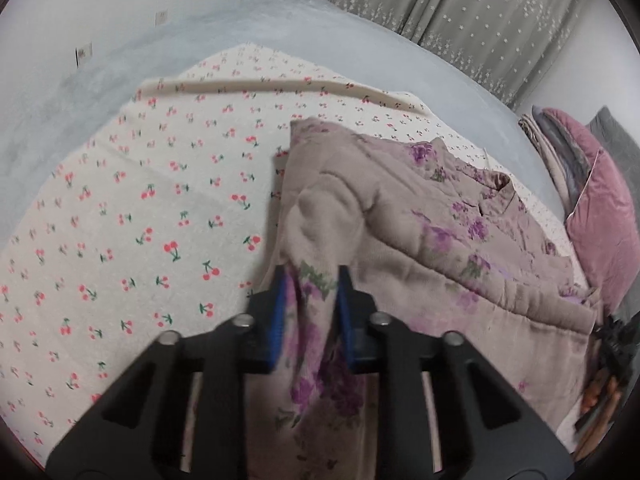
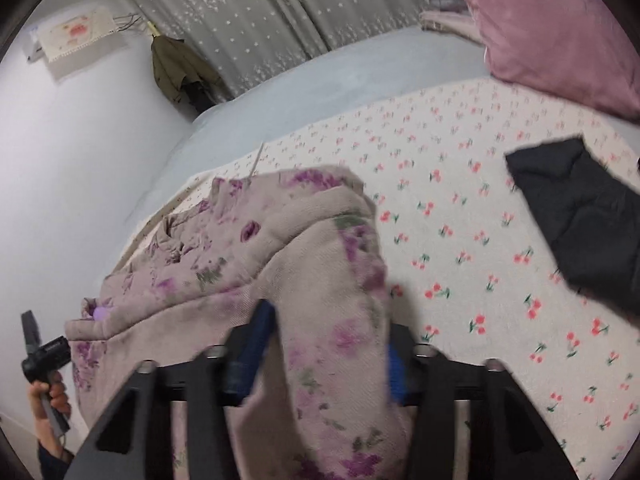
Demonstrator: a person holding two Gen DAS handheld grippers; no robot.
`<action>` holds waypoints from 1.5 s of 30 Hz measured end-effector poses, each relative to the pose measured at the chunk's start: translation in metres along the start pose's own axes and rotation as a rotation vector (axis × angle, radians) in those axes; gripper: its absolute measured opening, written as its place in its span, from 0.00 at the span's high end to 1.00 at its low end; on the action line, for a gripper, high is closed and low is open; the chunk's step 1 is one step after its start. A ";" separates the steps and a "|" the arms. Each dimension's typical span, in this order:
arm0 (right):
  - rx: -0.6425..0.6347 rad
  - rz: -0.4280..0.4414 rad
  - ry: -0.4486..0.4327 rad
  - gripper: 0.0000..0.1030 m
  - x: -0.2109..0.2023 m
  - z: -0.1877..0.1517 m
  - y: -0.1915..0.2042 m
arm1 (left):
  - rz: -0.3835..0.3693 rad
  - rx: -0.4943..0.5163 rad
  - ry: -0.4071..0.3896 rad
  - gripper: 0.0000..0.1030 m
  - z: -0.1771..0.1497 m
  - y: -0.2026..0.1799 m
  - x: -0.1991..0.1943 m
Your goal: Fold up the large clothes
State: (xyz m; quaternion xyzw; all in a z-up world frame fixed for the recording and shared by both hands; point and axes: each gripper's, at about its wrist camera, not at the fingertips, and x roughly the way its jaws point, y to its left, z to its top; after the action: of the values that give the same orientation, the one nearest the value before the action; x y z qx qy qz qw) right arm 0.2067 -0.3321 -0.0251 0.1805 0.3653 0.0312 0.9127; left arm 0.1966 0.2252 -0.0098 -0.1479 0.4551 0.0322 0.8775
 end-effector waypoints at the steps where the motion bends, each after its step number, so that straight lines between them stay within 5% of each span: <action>1: -0.010 -0.003 -0.016 0.78 -0.005 0.001 0.002 | 0.020 0.014 -0.021 0.81 0.001 -0.004 -0.005; 12: -0.142 -0.072 -0.202 0.86 -0.053 0.030 0.046 | 0.001 0.041 -0.170 0.86 0.038 -0.019 -0.052; 18: -0.130 -0.017 -0.272 0.87 -0.051 0.104 0.065 | -0.024 0.010 -0.240 0.86 0.108 -0.038 -0.068; 24: -0.052 0.013 -0.335 0.87 -0.017 0.174 0.077 | 0.008 -0.040 -0.289 0.86 0.170 -0.056 -0.030; 28: -0.027 -0.096 -0.286 0.87 0.042 0.184 0.068 | 0.133 -0.040 -0.232 0.86 0.175 -0.057 0.040; 32: -0.029 -0.230 -0.118 0.87 0.127 0.163 0.045 | 0.285 -0.005 -0.107 0.86 0.143 -0.054 0.131; 34: -0.004 -0.279 -0.022 0.87 0.166 0.146 0.025 | 0.300 -0.010 -0.084 0.85 0.129 -0.047 0.154; 38: 0.123 -0.202 -0.058 0.87 0.166 0.139 -0.006 | 0.290 -0.027 -0.141 0.85 0.135 -0.046 0.148; 45: 0.059 -0.287 -0.063 0.87 0.171 0.142 0.007 | 0.315 -0.044 -0.166 0.87 0.134 -0.046 0.160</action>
State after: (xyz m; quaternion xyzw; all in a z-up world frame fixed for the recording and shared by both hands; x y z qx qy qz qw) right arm 0.4284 -0.3371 -0.0395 0.1539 0.3591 -0.1161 0.9132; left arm 0.4041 0.2077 -0.0561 -0.0907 0.3980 0.1911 0.8927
